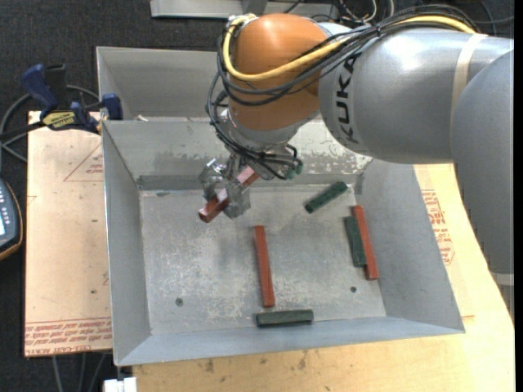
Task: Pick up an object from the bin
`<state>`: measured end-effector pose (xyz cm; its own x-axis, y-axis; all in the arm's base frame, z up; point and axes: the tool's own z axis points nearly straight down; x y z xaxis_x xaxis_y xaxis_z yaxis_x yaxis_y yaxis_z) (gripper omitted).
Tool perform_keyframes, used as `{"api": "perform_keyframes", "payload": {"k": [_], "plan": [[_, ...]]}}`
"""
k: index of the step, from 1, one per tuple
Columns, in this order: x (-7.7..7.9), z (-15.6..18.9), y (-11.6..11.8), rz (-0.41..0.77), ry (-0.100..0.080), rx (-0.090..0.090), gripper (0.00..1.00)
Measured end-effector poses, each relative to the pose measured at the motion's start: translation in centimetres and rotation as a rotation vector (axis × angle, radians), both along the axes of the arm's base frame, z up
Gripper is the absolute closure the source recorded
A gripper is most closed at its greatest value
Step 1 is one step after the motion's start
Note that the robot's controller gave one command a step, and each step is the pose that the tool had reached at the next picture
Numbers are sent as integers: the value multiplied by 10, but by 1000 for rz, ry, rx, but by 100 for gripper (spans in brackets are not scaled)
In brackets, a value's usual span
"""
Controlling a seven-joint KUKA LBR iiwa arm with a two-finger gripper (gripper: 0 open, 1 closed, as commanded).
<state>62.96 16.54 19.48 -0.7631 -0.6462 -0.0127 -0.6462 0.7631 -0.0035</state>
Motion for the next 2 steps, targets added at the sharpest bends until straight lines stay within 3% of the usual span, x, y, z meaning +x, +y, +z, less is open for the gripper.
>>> {"api": "perform_keyframes", "payload": {"k": [1,2], "plan": [[-8,147,-53,-30,-2,-3,100],[23,133,-76,20,6,-5,100]]}}
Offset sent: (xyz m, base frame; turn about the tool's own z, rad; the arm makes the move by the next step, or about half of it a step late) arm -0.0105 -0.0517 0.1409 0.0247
